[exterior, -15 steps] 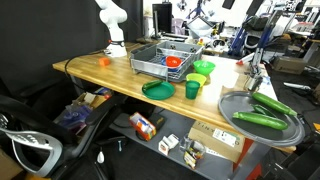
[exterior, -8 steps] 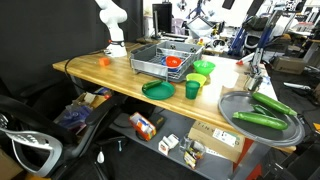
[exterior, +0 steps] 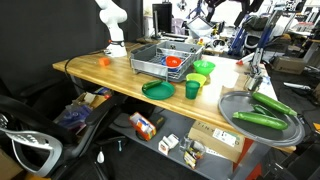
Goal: Move the green cup backwards
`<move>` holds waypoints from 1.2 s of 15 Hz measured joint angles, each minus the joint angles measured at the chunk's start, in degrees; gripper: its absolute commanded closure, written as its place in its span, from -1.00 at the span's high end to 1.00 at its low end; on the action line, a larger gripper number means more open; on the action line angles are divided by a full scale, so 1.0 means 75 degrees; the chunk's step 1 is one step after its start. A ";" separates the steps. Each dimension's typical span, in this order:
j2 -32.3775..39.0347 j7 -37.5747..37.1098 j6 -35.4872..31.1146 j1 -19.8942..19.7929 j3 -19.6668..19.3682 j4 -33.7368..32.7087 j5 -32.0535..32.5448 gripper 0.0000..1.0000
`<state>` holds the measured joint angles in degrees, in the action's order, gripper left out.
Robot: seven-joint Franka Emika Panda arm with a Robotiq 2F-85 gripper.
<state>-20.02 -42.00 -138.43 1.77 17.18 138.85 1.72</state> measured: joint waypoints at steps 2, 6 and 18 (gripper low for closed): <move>0.0496 -0.0802 -0.0387 -0.0136 0.0082 -0.0018 0.0526 1.00; 0.1523 -0.1798 -0.0566 -0.0160 0.0043 -0.0332 0.1073 1.00; 0.1891 -0.1959 -0.0559 0.0090 -0.0222 -0.0554 0.1149 1.00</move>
<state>-5.84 -56.69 -142.63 2.44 15.52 134.70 10.33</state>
